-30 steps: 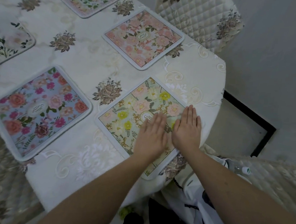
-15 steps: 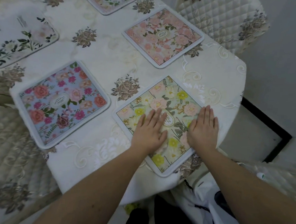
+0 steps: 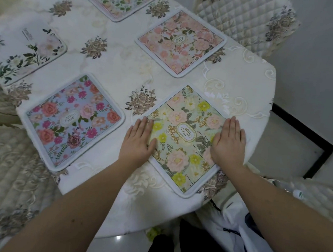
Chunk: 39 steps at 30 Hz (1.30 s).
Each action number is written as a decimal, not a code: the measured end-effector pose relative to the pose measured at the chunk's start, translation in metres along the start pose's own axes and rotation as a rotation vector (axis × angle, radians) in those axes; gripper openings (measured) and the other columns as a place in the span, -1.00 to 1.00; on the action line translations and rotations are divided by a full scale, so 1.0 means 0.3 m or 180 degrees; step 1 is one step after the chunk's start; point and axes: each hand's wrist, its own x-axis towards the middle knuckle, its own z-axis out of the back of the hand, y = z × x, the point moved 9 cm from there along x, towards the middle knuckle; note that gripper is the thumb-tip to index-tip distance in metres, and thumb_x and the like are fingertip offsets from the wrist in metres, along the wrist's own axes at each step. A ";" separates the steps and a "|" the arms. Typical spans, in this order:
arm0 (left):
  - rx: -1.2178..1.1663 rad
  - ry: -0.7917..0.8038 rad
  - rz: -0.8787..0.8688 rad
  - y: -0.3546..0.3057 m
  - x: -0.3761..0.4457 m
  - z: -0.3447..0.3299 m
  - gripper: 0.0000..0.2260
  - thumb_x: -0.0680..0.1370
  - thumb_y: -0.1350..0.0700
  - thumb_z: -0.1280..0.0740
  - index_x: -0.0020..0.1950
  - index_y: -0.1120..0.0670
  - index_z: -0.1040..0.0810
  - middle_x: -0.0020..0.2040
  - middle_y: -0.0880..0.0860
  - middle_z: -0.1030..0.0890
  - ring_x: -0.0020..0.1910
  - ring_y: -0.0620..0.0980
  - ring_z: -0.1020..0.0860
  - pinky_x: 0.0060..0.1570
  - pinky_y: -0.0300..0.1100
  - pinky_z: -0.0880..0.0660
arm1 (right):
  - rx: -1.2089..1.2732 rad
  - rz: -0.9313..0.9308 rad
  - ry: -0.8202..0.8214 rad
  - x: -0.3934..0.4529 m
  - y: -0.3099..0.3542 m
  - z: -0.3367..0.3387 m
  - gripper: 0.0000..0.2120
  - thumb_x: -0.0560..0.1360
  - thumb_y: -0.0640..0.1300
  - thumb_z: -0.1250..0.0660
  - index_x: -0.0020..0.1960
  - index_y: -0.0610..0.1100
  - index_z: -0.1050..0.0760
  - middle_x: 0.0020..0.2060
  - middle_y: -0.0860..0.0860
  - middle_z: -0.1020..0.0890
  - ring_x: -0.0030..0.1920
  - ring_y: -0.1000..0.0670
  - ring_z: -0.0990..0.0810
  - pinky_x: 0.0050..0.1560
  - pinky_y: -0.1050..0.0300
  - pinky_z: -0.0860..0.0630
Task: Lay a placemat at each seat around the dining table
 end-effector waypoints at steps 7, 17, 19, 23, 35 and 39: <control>0.0040 0.0155 0.0229 0.100 -0.031 0.008 -0.37 0.60 -0.32 0.20 0.62 -0.11 0.22 0.61 -0.13 0.23 0.58 -0.13 0.25 0.56 -0.11 0.18 | 0.0052 0.0064 0.0042 -0.010 0.005 0.011 -0.40 0.59 -0.02 0.07 0.55 -0.31 -0.14 0.54 -0.20 -0.21 0.54 -0.13 -0.16 0.53 -0.13 -0.04; 0.0671 0.0616 0.0413 0.114 -0.050 0.034 -0.38 0.61 -0.27 0.26 0.61 -0.05 0.28 0.59 -0.12 0.29 0.58 -0.11 0.23 0.53 -0.11 0.27 | 0.0019 0.0063 0.0443 -0.001 0.002 -0.013 -0.34 0.58 0.04 0.16 0.57 -0.31 -0.03 0.56 -0.25 -0.08 0.57 -0.21 -0.01 0.54 -0.19 0.10; 0.0701 0.0699 0.0475 0.119 -0.051 0.029 -0.39 0.61 -0.26 0.28 0.60 -0.04 0.31 0.59 -0.10 0.31 0.58 -0.10 0.25 0.53 -0.11 0.28 | 0.0033 0.0125 0.0533 -0.002 0.003 -0.015 -0.33 0.57 0.07 0.18 0.56 -0.31 -0.05 0.55 -0.27 -0.08 0.56 -0.24 -0.01 0.54 -0.20 0.11; 0.0675 0.0736 0.0475 0.117 -0.048 0.022 -0.43 0.64 -0.22 0.26 0.56 -0.02 0.37 0.59 -0.06 0.32 0.57 -0.10 0.29 0.54 -0.09 0.28 | 0.0072 0.0313 0.0617 -0.020 -0.028 -0.009 -0.31 0.57 0.14 0.14 0.58 -0.23 -0.08 0.56 -0.27 -0.06 0.56 -0.26 0.03 0.53 -0.16 0.16; 0.0346 0.0709 0.0379 0.112 -0.051 0.028 -0.41 0.65 -0.22 0.20 0.62 -0.03 0.27 0.62 -0.01 0.26 0.60 0.00 0.21 0.56 0.12 0.10 | -0.0252 -0.0111 0.1247 -0.168 -0.073 0.072 -0.41 0.67 0.08 0.06 0.61 -0.13 0.10 0.60 -0.09 0.08 0.59 -0.06 0.11 0.55 -0.07 0.12; 0.0352 0.0659 0.0165 0.000 -0.103 0.123 -0.46 0.68 -0.17 0.09 0.63 -0.06 0.10 0.64 0.02 0.08 0.61 0.03 0.09 0.48 0.31 0.04 | -0.0294 -0.0165 0.1283 -0.316 0.033 0.139 -0.42 0.68 0.12 0.11 0.61 -0.10 0.09 0.60 -0.06 0.02 0.59 -0.06 0.06 0.55 -0.08 0.08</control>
